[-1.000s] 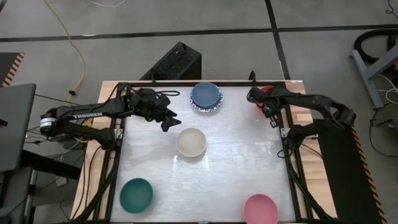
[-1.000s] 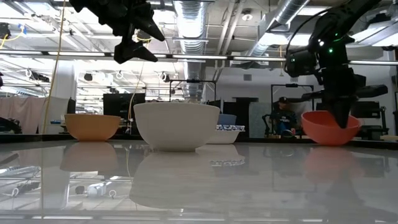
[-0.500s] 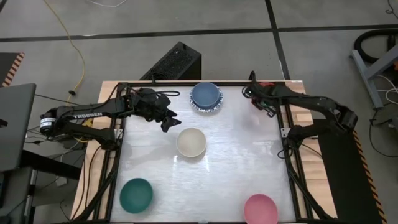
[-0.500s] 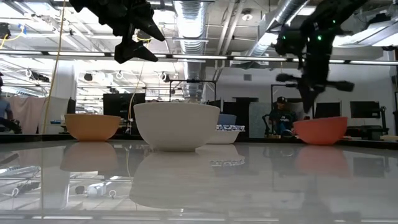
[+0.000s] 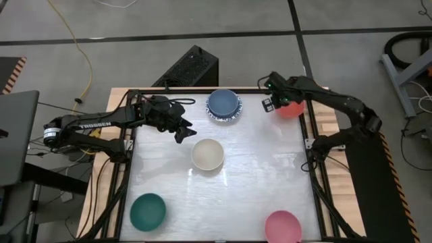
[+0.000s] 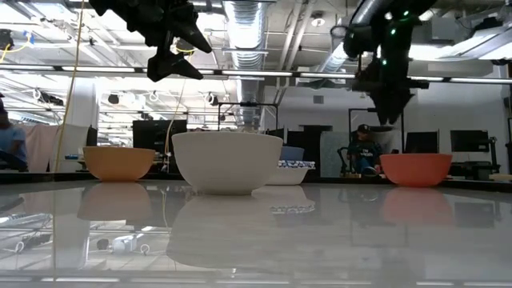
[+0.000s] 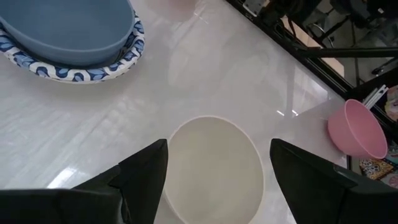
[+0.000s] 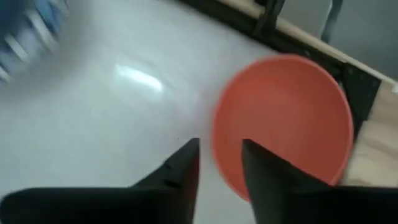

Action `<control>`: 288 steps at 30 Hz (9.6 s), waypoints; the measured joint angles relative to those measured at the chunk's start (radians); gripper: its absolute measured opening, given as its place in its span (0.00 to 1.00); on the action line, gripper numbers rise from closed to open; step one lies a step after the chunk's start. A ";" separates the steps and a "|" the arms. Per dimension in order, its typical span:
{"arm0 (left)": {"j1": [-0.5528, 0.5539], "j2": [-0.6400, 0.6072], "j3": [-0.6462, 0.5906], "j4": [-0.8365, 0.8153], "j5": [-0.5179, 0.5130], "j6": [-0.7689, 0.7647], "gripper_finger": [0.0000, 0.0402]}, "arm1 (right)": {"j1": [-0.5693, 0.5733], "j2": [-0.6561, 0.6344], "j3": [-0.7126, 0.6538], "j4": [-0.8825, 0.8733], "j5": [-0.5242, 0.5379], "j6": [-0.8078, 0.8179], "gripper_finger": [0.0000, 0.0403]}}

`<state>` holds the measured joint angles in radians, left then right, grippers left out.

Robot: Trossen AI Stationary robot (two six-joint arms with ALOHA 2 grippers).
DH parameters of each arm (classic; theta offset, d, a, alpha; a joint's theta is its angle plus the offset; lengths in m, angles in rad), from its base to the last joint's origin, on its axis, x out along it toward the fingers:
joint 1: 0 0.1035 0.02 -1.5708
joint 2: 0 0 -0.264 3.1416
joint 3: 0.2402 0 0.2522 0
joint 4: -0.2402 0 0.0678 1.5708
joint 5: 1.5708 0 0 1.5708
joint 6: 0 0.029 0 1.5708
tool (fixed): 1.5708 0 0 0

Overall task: Nest bowls inside each other
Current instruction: Stack the orange bowl on top of the blue bowl, then stack the light orange bowl on top of the orange bowl

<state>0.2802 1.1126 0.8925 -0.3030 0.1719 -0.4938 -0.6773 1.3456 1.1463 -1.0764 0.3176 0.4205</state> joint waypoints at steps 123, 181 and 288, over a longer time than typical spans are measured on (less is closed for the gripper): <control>0.000 0.000 0.000 -0.050 -0.024 -0.071 0.68 | 0.251 0.685 0.714 0.033 -0.327 -0.811 0.24; 0.245 0.380 0.000 -0.510 -0.468 0.225 0.33 | 0.586 0.140 0.715 -0.099 -0.127 -0.313 0.36; -0.264 0.380 0.311 0.172 -1.215 1.960 0.00 | 0.541 0.259 0.715 0.377 0.260 -0.297 0.36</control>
<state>0.0166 1.4921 1.2030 -0.1314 -1.0431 1.4657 -0.1366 1.6043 1.8611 -0.6990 0.5775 0.1230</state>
